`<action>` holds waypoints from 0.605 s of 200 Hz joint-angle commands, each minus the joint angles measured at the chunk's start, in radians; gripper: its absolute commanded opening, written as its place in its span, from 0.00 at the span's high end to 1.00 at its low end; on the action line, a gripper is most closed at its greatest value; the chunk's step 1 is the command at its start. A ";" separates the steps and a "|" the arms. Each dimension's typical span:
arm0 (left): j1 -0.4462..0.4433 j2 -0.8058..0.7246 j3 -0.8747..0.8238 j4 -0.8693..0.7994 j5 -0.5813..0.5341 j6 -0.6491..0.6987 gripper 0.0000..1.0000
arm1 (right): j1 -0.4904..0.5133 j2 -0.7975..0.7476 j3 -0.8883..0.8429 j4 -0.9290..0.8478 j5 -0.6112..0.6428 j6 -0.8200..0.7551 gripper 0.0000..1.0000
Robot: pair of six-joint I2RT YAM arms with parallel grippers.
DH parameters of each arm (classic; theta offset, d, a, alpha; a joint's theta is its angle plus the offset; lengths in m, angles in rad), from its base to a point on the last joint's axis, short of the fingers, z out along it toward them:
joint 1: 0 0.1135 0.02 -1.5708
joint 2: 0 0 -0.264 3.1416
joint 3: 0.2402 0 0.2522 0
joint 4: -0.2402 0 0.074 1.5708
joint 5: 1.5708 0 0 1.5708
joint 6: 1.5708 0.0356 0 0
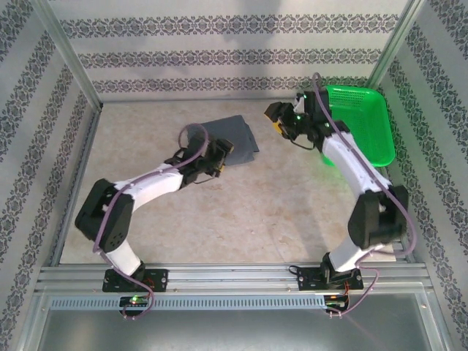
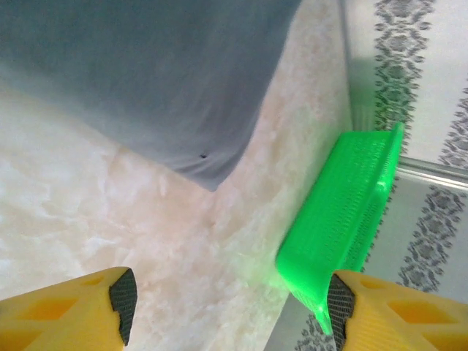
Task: Fold and stack the t-shirts
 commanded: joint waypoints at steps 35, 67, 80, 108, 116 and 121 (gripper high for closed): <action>-0.025 0.255 0.113 0.207 -0.260 -0.252 0.27 | 0.005 -0.156 -0.225 -0.005 -0.005 -0.004 0.43; -0.019 0.367 0.138 0.248 -0.323 -0.361 0.36 | 0.003 -0.213 -0.255 -0.037 0.003 -0.001 0.43; -0.011 0.404 0.148 0.271 -0.345 -0.382 0.49 | 0.004 -0.227 -0.261 -0.047 0.000 -0.004 0.44; 0.038 0.411 0.124 0.277 -0.402 -0.358 0.97 | 0.004 -0.252 -0.277 -0.073 0.003 -0.002 0.45; 0.065 0.402 0.099 0.303 -0.402 -0.338 1.00 | 0.004 -0.258 -0.281 -0.075 0.004 -0.001 0.46; 0.088 0.396 0.083 0.317 -0.389 -0.318 1.00 | 0.004 -0.262 -0.281 -0.077 0.006 -0.002 0.46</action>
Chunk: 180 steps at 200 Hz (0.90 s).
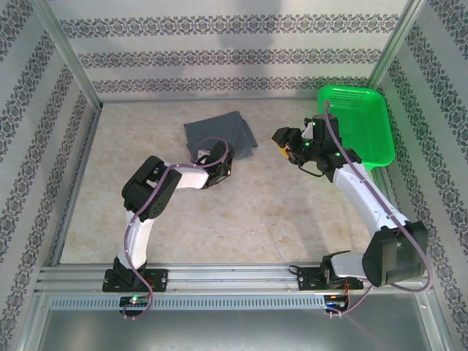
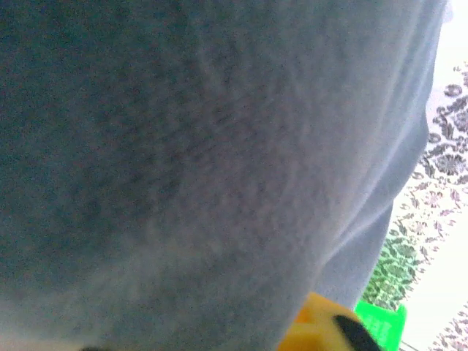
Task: Fold and stack the t-shirts
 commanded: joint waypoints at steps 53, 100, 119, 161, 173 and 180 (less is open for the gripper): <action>0.428 -0.101 -0.119 0.091 0.306 0.369 1.00 | 0.011 -0.034 -0.029 -0.065 0.018 -0.039 0.46; 0.760 -0.027 0.023 -0.016 0.708 0.759 1.00 | 0.031 -0.012 -0.035 -0.075 0.022 -0.049 0.46; 0.852 0.004 0.095 -0.144 0.794 0.906 1.00 | 0.035 0.002 -0.034 -0.074 0.021 -0.050 0.46; 0.964 0.035 0.203 -0.367 0.833 1.152 1.00 | 0.040 0.049 -0.008 -0.070 0.014 -0.049 0.46; 0.984 0.046 0.232 -0.402 0.821 1.183 1.00 | 0.041 0.061 0.001 -0.071 0.011 -0.051 0.46; 0.993 0.055 0.241 -0.402 0.818 1.180 1.00 | 0.042 0.068 0.008 -0.071 0.009 -0.051 0.46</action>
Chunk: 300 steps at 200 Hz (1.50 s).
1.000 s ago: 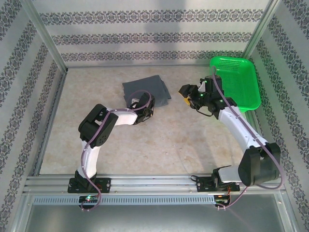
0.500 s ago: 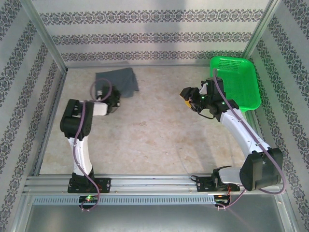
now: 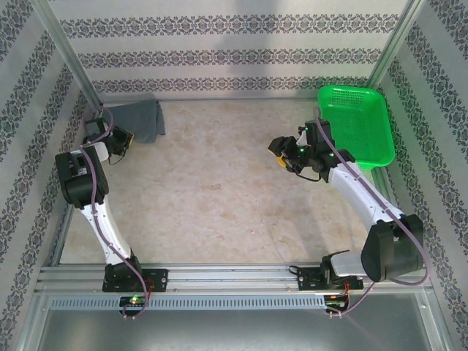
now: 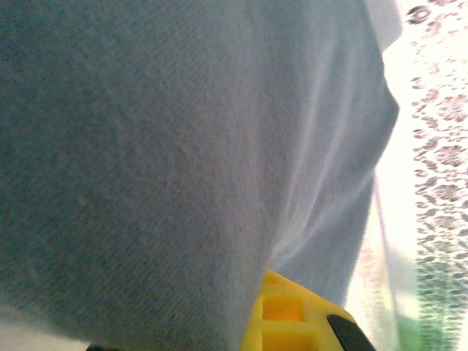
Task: Fold and stack the t-shirts
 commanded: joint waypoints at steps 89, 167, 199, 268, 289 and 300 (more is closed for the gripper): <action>0.032 -0.043 0.090 -0.127 -0.042 0.113 0.03 | 0.019 0.053 0.054 0.014 -0.034 -0.058 0.43; -0.201 -0.680 -0.199 -0.292 -0.413 -0.037 0.00 | 0.001 -0.072 0.041 0.262 0.041 -0.020 0.02; -0.492 -0.906 -0.281 -0.534 -0.978 -0.088 0.00 | -0.010 -0.101 0.112 0.000 0.224 -0.218 0.02; -0.644 -1.250 -0.828 -0.200 -1.131 0.651 0.00 | 0.052 -0.334 -0.434 0.412 0.974 -0.802 0.02; -0.612 -1.245 -0.977 -0.024 -1.081 0.702 0.00 | 0.026 -0.302 -0.561 0.571 0.958 -0.885 0.02; -0.587 -1.198 -1.020 0.079 -1.060 0.700 0.00 | 0.010 -0.258 -0.588 0.623 0.950 -0.906 0.02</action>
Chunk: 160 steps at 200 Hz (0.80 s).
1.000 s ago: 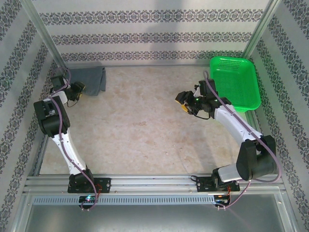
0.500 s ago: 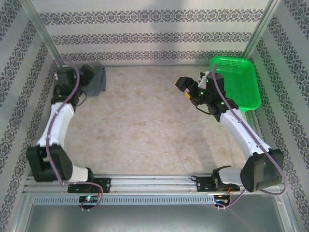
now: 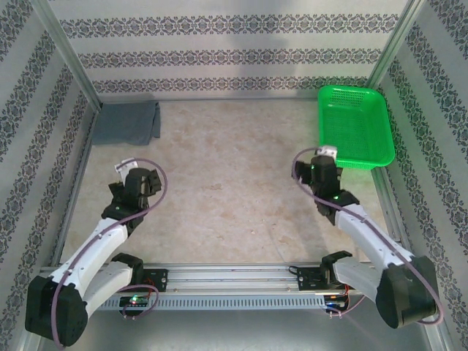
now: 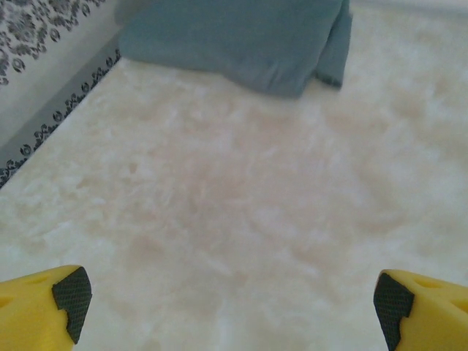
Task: Fold and stack the t-shirts
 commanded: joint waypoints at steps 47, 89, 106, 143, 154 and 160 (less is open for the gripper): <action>0.175 0.345 -0.094 0.655 0.178 0.157 0.00 | -0.098 0.285 -0.073 0.571 -0.046 -0.238 0.02; 0.265 0.561 -0.069 0.949 0.296 0.210 0.00 | -0.225 0.419 -0.097 0.803 -0.187 -0.205 0.02; 0.250 0.569 -0.110 1.009 0.385 0.257 0.00 | -0.238 0.453 -0.170 0.952 -0.227 -0.202 0.02; 0.241 0.648 -0.146 1.152 0.370 0.259 0.00 | -0.245 0.460 -0.152 0.936 -0.240 -0.198 0.02; 0.238 0.691 -0.114 1.171 0.410 0.295 0.00 | -0.236 0.461 -0.152 0.937 -0.229 -0.207 0.02; 0.238 0.662 -0.089 1.066 0.412 0.282 0.00 | -0.236 0.456 -0.149 0.922 -0.230 -0.209 0.02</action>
